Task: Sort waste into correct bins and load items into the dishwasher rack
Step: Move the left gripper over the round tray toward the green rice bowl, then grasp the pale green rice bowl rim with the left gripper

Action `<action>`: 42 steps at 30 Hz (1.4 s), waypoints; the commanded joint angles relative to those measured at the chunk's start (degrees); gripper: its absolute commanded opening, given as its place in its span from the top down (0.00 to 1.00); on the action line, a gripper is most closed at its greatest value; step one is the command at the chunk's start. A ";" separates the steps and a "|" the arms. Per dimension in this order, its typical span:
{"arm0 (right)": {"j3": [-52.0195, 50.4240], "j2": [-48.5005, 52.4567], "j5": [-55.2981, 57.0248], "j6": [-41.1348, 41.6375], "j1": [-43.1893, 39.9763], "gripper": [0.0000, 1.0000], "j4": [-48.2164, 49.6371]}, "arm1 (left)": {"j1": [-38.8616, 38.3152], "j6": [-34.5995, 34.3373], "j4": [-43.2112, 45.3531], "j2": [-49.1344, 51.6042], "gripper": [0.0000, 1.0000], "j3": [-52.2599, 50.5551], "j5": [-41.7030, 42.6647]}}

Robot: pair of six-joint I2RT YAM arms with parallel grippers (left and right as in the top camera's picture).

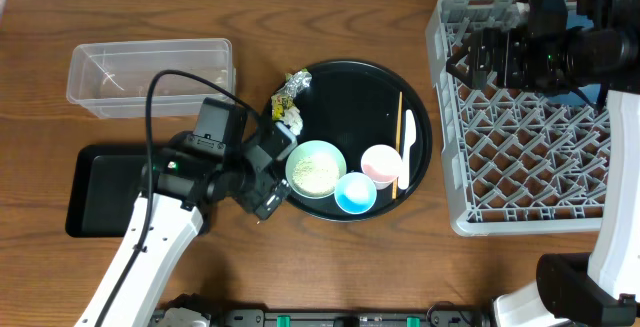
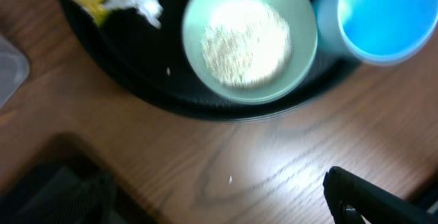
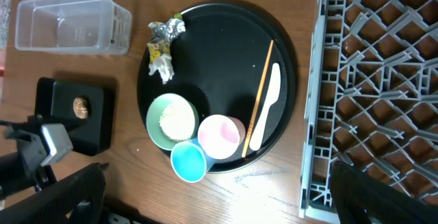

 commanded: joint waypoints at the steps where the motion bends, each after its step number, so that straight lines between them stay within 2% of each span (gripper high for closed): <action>1: -0.13 -0.35 -0.04 -0.55 0.52 0.01 0.09 | -0.26 20.33 -4.68 1.05 0.02 -0.28 3.10; 3: -0.13 -0.35 -0.04 -0.57 0.52 0.01 0.09 | -0.63 29.70 -8.57 1.51 0.02 -0.28 3.98; 5: -0.13 -0.35 -0.02 -0.57 0.52 0.01 0.09 | -0.72 33.55 -10.23 2.12 0.02 -0.31 3.98; 10: -0.13 -0.35 -0.04 -0.55 0.52 0.01 0.09 | -1.18 33.62 -9.25 4.39 0.02 -0.66 7.76; 14: -0.13 -0.35 -0.02 -0.57 0.52 0.01 0.09 | -4.37 34.49 -6.88 6.51 0.02 -1.20 8.11; 18: -0.13 -0.35 -0.02 -0.57 0.52 0.01 0.09 | -8.68 38.53 -6.38 9.01 0.02 -1.25 5.84; 23: -0.13 -0.35 -0.02 -0.57 0.52 0.01 0.11 | -11.74 38.53 -6.32 12.24 0.02 -1.25 2.43; 31: -0.13 -0.35 -0.04 -0.57 0.52 0.01 0.09 | -12.13 38.53 -4.74 17.09 0.02 -1.25 2.43; 42: -0.13 -0.35 -0.04 -0.57 0.52 0.01 0.09 | -12.11 38.49 1.07 17.46 0.02 -1.25 2.47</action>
